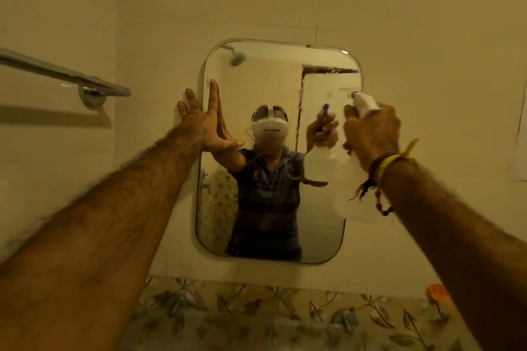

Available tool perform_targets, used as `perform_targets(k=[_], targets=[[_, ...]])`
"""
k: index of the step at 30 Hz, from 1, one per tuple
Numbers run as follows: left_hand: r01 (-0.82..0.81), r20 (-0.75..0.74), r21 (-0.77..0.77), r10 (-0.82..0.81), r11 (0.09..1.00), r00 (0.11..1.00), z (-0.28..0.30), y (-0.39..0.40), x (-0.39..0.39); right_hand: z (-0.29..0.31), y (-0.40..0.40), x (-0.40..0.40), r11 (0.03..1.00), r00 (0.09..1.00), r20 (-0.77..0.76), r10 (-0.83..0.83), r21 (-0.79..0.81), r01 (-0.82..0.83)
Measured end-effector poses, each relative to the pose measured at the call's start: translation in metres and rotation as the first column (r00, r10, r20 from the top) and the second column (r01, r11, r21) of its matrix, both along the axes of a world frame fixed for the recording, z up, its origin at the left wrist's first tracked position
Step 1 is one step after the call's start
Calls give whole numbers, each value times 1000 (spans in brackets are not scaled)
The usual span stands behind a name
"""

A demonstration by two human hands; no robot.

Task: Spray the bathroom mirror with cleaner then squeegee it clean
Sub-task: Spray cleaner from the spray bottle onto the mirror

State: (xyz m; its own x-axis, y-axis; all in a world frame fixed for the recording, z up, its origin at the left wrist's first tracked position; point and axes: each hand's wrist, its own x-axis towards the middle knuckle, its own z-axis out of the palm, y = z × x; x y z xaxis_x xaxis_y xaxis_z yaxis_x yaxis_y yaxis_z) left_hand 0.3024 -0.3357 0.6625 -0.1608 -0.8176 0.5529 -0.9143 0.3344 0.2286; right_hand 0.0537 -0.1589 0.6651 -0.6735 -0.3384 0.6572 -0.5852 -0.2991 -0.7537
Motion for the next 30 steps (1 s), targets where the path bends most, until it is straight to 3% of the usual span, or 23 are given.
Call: perform_targets(k=[5,10,14,23,26,30], targets=[[-4,-3,4,4,1000,1000,0,7,-1,-22,12,-22,995,995,-76,-60,75,65],[9,5,-10,-9,1000,1000,-3,11,1,-35,15,6,991,983,-163,86,110,-69],[-30,16,27,29,999,999,-16,15,3,-40,0,48,960,911,-323,256,192,-201],[74,-61,92,-68,993,996,-17,6,21,-49,-36,129,961,845,-457,278,145,-237],[60,-39,75,-57,995,998,-23,2,22,-52,-37,123,958,849,-446,284,172,-230],[23,-50,84,-19,996,999,-28,2,15,-48,-26,84,942,926,-194,323,157,-296]])
